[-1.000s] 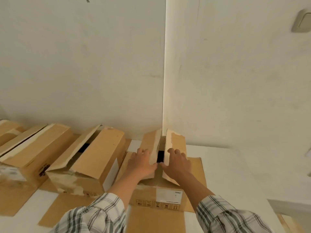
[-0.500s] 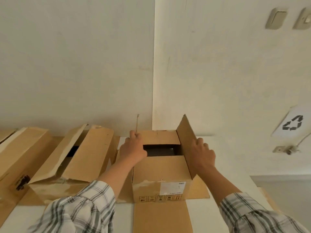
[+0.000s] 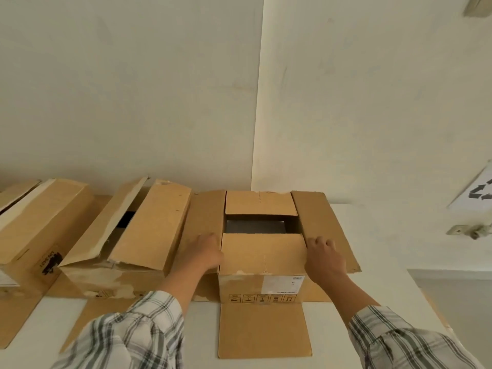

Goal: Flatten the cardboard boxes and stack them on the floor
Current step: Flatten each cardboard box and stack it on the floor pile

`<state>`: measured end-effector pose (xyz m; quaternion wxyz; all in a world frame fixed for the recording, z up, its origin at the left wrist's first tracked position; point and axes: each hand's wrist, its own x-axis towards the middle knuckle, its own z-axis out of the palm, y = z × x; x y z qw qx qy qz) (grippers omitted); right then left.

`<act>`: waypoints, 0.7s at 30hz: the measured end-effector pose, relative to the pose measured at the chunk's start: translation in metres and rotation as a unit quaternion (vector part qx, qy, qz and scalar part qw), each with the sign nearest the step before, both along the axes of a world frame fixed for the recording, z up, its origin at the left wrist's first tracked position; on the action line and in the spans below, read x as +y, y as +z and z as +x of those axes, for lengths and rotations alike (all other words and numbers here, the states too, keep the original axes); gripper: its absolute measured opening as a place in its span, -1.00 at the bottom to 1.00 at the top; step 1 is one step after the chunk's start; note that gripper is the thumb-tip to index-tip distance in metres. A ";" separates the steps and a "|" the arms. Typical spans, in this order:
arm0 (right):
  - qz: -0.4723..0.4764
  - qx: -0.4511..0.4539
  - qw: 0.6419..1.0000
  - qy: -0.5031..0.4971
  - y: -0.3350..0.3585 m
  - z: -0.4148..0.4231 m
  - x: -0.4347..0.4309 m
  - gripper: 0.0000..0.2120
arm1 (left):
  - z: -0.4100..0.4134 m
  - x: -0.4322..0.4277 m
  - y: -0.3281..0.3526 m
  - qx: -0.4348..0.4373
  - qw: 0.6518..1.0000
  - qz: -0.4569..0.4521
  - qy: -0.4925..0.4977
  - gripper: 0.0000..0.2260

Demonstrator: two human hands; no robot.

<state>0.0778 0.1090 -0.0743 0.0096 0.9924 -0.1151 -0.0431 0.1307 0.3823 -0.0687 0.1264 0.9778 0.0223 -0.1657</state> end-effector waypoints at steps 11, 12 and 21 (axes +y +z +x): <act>0.017 0.115 0.993 0.014 0.006 0.048 0.016 -0.54 | 0.019 -0.005 0.008 0.066 0.984 -0.146 0.080 -0.65; 0.025 0.125 0.992 0.006 0.010 0.051 0.017 -0.55 | 0.021 -0.004 0.012 0.076 0.976 -0.172 0.105 -0.63; 0.340 0.225 0.906 -0.116 0.108 0.056 0.003 -0.58 | 0.030 0.019 0.031 0.144 0.887 -0.354 0.259 -0.58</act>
